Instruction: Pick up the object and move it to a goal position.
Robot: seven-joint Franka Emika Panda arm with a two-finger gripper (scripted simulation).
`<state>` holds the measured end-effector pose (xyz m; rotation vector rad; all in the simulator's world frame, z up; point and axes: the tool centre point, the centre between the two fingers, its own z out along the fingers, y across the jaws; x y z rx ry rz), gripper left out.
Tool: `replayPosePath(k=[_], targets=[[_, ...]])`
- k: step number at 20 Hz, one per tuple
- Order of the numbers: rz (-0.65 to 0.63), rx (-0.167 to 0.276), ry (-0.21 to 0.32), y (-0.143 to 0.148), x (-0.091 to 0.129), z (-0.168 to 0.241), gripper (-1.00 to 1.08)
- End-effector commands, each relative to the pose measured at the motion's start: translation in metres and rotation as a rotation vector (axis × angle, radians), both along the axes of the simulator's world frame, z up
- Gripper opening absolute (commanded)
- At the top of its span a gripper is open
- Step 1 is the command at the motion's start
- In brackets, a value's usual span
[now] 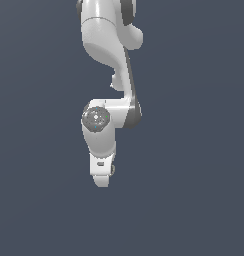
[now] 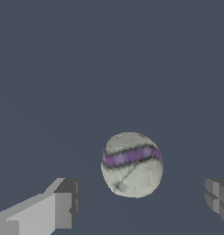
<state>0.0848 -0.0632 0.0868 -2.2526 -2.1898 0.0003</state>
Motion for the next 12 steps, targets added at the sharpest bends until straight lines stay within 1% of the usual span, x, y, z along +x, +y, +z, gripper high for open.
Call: replayPosePath(k=[1,6,12], targets=[[0.0,0.0,0.0,0.0,0.0,0.0,1.0],[0.001,0.0,0.0,0.0,0.0,-0.01,1.0],[0.005,0.0,0.0,0.0,-0.001,-0.042,1.0]])
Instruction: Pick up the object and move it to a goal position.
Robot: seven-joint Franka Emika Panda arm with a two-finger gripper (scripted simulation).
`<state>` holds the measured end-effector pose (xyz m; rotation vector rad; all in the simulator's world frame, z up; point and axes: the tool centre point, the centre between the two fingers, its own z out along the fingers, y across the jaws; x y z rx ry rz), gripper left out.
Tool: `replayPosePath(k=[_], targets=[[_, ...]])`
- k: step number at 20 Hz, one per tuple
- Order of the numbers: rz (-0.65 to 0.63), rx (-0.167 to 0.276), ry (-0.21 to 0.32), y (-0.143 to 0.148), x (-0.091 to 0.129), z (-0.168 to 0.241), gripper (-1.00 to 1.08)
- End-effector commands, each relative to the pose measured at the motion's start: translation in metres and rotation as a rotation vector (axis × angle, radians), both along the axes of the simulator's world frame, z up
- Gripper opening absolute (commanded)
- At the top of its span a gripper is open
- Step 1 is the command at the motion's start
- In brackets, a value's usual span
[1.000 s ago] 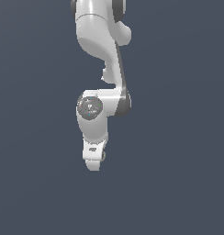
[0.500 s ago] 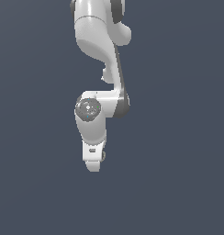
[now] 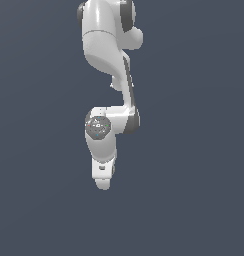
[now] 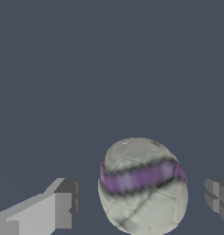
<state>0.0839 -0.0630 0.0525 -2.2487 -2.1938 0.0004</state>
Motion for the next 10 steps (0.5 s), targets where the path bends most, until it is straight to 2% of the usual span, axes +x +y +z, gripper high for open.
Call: replayPosePath(k=[1,7,8,10], targets=[[0.001,0.0,0.0,-0.0001,-0.0004,-0.0115,1.0],[0.001,0.0,0.0,-0.0003,0.0011,-0.0159,1.0],[0.001,0.0,0.0,-0.0003,0.0011,-0.0159,-1.0],[0.001,0.0,0.0,-0.0003,0.0011,-0.0159,-1.0]])
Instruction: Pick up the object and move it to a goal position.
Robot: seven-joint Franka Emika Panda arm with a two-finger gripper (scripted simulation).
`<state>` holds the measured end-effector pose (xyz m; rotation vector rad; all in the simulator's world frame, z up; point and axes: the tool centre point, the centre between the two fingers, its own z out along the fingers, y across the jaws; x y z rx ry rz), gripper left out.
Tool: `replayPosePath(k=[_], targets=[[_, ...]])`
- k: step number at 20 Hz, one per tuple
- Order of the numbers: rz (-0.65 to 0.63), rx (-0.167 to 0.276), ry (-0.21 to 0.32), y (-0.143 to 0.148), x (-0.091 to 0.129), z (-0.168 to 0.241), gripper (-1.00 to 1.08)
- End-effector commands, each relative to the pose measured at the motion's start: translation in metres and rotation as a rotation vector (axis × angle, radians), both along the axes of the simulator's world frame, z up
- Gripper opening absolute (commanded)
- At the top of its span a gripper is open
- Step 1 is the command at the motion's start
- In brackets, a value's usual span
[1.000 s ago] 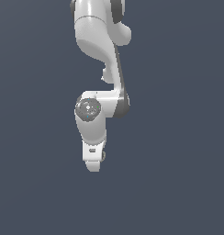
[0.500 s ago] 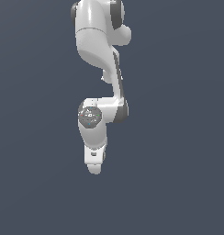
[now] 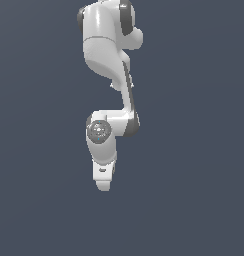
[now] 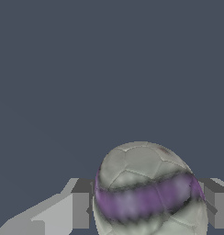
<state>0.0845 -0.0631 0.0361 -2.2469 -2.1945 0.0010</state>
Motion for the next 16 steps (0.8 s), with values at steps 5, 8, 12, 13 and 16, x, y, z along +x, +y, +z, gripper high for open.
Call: replayPosePath(k=[5,8,12,13,16], targets=[[0.0,0.0,-0.001,0.0,0.0,0.0,-1.0],[0.0,0.0,0.0,0.0,0.0,0.0,-1.0],[0.0,0.0,0.0,-0.002,-0.001,0.005,-1.0],[0.0,0.0,0.0,-0.003,-0.001,0.007,-1.0],[0.0,0.0,0.0,-0.008,-0.002,0.019,-1.0]])
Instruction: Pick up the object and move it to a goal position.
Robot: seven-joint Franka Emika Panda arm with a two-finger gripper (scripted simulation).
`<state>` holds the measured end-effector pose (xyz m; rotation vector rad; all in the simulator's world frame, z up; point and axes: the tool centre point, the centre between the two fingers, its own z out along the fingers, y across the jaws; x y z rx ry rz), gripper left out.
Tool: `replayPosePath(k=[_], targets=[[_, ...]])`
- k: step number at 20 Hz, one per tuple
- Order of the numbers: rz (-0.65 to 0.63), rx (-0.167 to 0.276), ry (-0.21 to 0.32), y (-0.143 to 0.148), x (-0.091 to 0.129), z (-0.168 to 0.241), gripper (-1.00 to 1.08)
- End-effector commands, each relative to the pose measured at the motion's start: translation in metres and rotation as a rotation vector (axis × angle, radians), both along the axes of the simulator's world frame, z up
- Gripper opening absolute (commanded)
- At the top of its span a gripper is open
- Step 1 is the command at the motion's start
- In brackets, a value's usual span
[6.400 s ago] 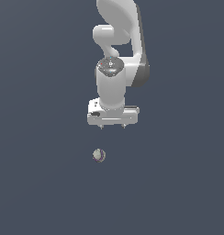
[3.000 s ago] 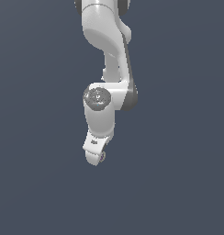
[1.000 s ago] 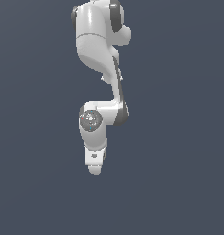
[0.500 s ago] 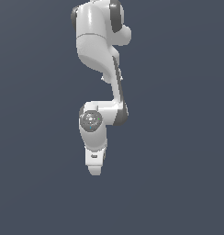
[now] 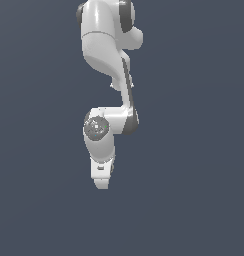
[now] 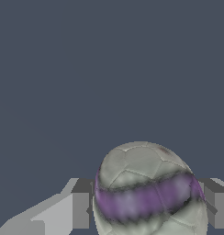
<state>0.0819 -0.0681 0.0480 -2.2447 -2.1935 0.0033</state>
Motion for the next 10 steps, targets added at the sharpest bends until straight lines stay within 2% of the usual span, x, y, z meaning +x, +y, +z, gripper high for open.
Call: replayPosePath(k=[1,10], targets=[[-0.001,-0.001,-0.003,-0.005,-0.001,0.013,-1.0],[0.0,-0.001,-0.003,-0.036,-0.01,0.091,-1.0]])
